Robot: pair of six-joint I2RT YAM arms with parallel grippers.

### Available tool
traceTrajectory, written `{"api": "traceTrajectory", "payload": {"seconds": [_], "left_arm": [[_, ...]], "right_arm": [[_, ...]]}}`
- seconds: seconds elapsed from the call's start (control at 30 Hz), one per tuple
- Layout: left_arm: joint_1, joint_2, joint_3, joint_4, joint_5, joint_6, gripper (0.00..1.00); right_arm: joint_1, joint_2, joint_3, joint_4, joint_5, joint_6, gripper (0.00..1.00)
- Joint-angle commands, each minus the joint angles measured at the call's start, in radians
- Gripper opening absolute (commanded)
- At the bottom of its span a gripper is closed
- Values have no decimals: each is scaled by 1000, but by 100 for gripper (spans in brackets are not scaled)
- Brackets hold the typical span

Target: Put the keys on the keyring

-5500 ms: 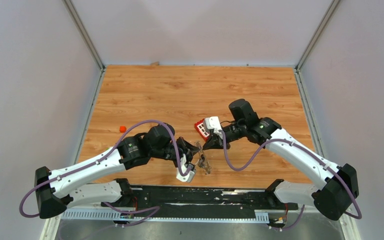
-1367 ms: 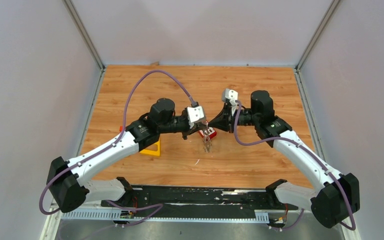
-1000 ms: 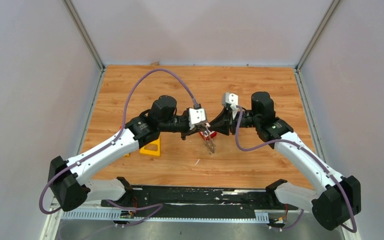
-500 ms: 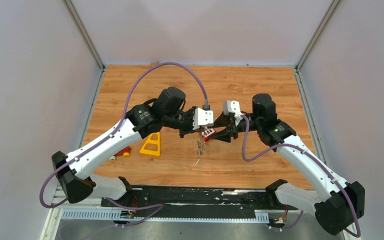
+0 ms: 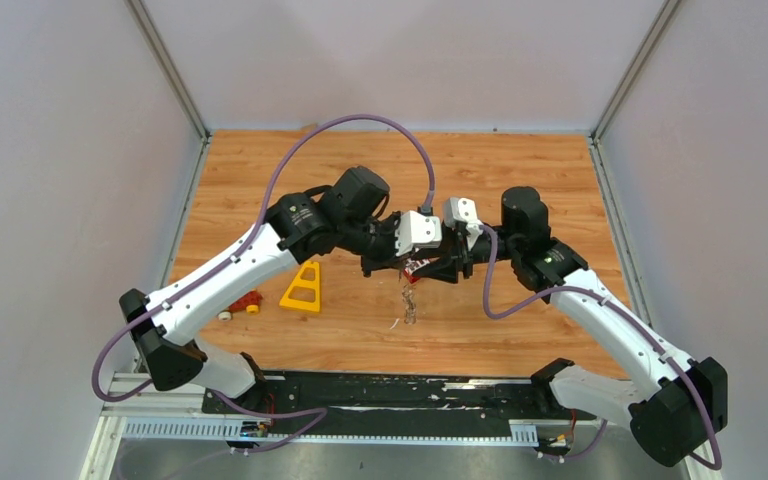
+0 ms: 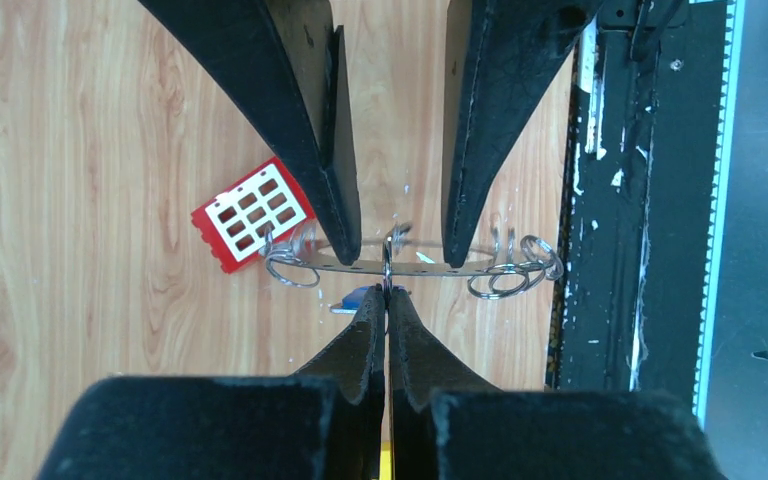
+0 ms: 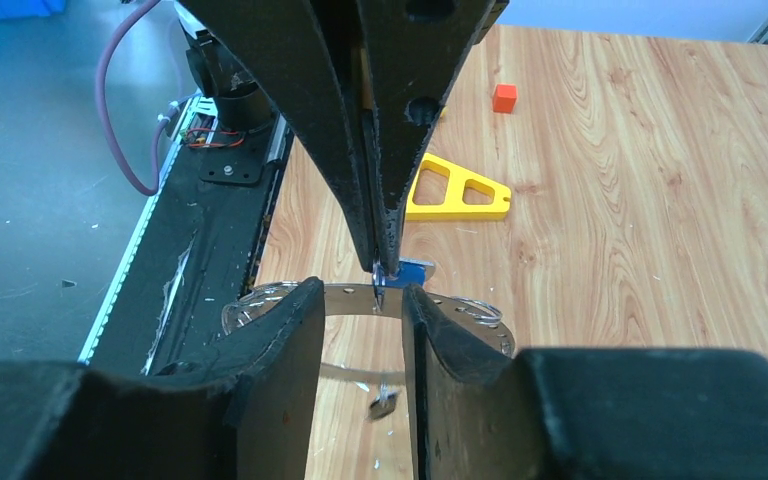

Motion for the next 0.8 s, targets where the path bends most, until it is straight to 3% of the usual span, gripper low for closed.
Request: {"api": "traceTrajectory", "payload": {"seconds": [0.0,0.47,0.77], "left_arm": [[-10,10,66,-31,0,-46,0],[-12,17,60,2,40,-80,0],[-12,12,50,18,53,-87,0]], "right_arm": [[5,-10,15,49,-24,27,34],[17,9,10,75,-9,54,23],[24,21,12,74,8,53,9]]}}
